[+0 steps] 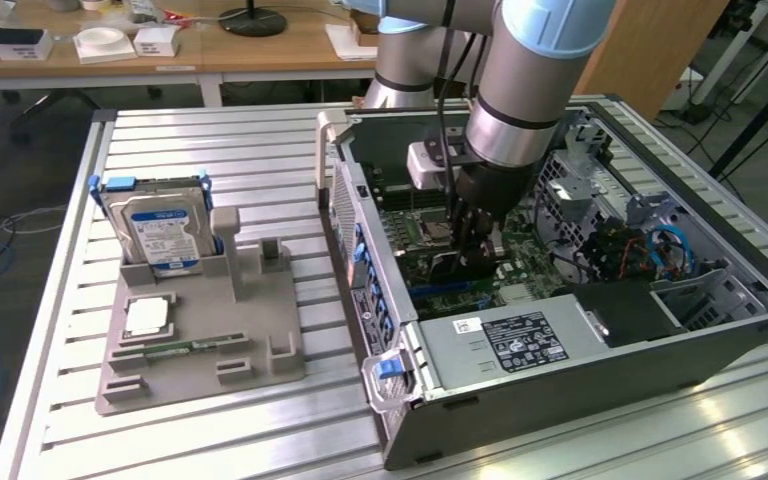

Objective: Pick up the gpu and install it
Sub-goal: 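Insert the gpu into the slot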

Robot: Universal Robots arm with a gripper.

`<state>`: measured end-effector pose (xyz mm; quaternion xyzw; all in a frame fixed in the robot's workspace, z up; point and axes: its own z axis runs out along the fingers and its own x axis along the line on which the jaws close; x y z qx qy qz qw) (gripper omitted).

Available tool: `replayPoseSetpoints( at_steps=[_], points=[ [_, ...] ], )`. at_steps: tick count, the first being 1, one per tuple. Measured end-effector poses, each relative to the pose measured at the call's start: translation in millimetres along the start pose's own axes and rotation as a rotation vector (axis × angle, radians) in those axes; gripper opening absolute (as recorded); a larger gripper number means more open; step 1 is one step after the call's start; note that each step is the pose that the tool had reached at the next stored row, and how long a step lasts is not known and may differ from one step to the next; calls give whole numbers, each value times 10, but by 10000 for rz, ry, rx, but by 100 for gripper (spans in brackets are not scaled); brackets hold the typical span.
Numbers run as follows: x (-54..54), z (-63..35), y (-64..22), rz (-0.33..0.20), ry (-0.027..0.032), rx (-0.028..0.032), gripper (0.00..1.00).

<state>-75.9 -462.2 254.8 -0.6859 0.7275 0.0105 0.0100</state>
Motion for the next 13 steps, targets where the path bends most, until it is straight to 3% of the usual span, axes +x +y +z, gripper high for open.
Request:
replayPoseSetpoints(
  at_steps=[13],
  points=[
    [23,6,-6,-53,-2,-1,26]
  ],
)
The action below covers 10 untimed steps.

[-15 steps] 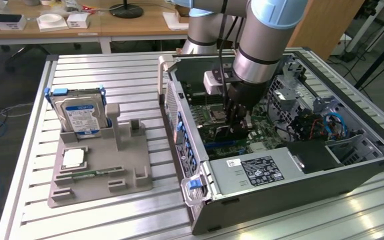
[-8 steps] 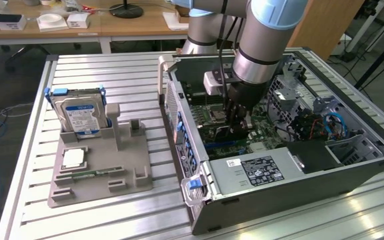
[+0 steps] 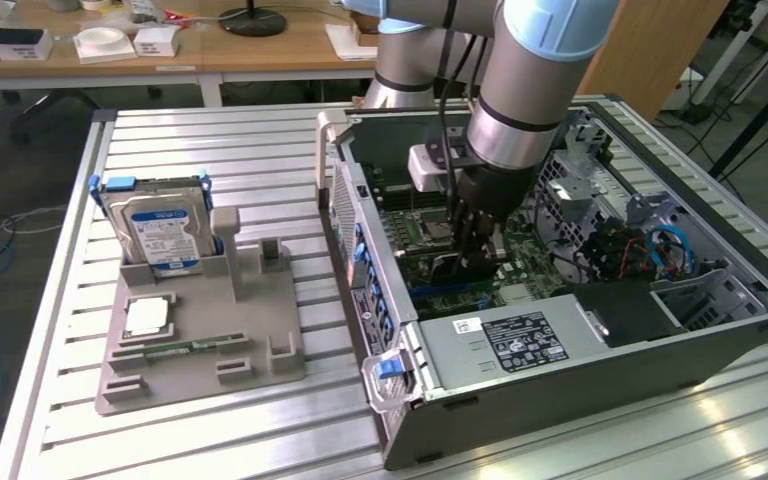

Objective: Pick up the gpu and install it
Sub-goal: 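Insert the gpu into the slot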

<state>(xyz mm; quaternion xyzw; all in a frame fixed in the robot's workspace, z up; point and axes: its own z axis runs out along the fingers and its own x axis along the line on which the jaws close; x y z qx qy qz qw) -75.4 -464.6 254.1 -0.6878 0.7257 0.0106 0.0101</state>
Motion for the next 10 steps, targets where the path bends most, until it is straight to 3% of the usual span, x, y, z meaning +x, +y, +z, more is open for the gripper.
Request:
replayPoseSetpoints(
  at_steps=[10],
  points=[
    [7,6,-2,5,-1,0,26]
  ],
)
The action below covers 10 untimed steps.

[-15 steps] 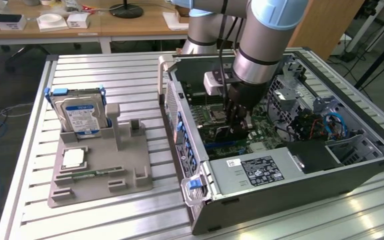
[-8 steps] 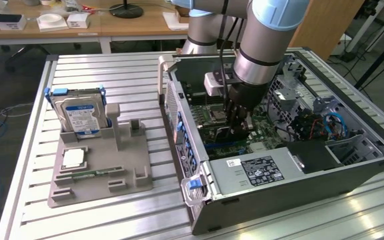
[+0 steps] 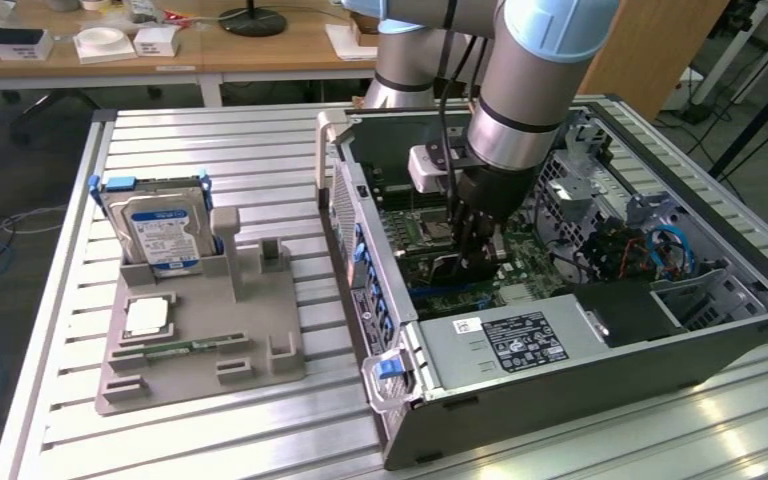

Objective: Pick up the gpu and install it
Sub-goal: 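Insert the gpu into the slot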

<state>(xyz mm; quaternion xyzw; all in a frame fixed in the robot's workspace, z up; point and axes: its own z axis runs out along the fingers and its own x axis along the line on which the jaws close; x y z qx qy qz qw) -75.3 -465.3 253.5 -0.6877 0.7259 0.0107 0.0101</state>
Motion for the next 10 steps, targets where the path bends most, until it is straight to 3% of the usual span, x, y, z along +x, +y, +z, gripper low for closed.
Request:
replayPoseSetpoints(
  at_steps=[8,10],
  points=[
    [-1,-2,0,3,-5,-7,26],
    [-1,-3,-6,5,-10,-92,26]
  ],
)
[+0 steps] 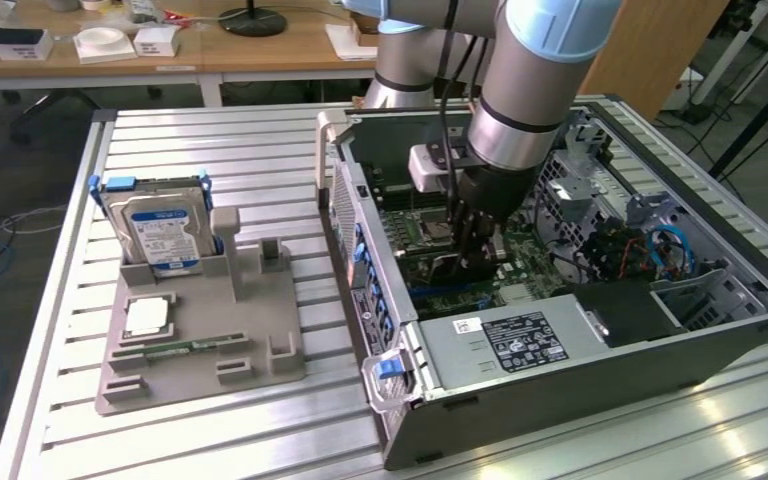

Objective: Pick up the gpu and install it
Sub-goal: 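Insert the gpu into the slot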

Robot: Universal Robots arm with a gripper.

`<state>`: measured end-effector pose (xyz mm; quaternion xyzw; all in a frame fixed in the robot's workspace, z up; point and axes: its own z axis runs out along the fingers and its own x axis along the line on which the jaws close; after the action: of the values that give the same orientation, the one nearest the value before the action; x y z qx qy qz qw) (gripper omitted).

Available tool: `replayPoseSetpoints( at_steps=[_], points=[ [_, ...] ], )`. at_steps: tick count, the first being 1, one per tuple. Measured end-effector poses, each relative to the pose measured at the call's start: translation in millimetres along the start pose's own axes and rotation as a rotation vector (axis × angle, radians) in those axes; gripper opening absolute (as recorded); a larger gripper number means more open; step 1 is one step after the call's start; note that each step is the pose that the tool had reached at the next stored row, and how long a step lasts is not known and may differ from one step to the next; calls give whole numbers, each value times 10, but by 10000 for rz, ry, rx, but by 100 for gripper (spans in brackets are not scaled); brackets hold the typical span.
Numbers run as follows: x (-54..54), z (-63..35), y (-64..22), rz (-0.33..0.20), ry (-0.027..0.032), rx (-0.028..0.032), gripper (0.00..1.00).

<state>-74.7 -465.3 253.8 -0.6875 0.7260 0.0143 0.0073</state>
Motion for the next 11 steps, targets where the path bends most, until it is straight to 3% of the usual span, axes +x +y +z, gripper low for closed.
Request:
replayPoseSetpoints(
  at_steps=[1,11],
  points=[
    [0,0,-1,0,-7,-31,26],
    [1,22,-8,0,-13,-44,26]
  ],
)
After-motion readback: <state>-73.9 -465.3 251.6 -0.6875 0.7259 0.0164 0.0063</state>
